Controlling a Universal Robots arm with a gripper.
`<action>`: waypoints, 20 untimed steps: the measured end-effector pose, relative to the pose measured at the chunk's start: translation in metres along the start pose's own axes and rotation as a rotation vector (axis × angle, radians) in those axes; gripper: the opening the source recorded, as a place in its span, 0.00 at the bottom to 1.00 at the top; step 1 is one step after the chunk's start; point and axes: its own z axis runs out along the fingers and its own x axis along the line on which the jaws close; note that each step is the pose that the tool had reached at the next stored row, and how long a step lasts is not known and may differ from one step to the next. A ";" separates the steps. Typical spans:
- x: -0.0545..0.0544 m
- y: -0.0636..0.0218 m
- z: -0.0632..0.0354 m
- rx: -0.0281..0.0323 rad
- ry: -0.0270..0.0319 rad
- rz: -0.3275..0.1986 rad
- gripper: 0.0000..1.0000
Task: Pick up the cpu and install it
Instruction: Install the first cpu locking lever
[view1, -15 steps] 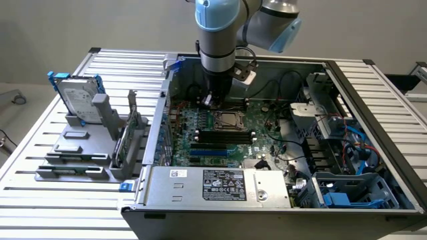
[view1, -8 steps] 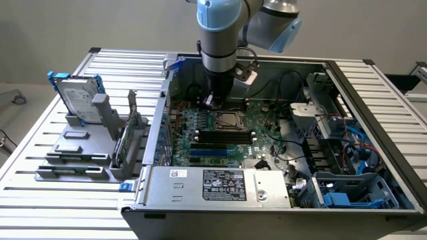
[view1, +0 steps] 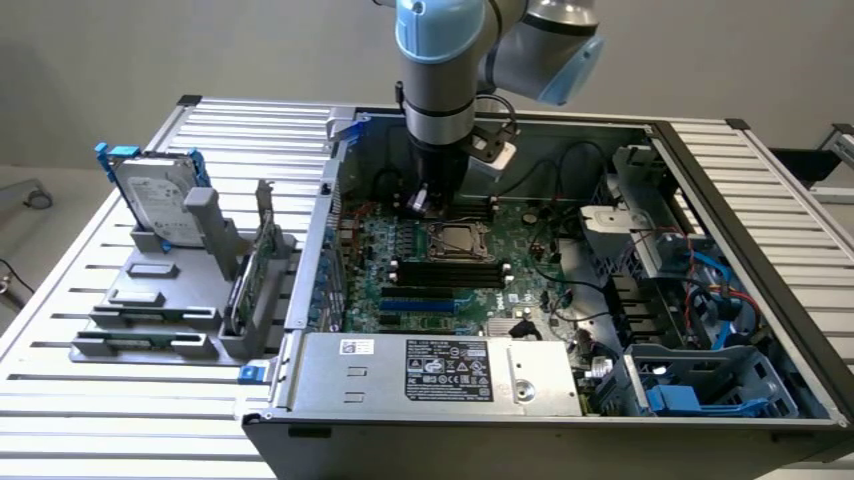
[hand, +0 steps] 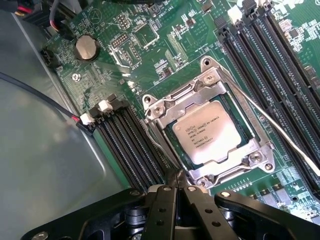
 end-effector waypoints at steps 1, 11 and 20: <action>0.000 -0.0001 0.0001 -0.0002 0.0000 0.001 0.11; 0.002 -0.0007 0.0010 -0.0023 -0.0013 0.008 0.11; 0.004 0.0012 0.0017 -0.0030 -0.0020 0.012 0.11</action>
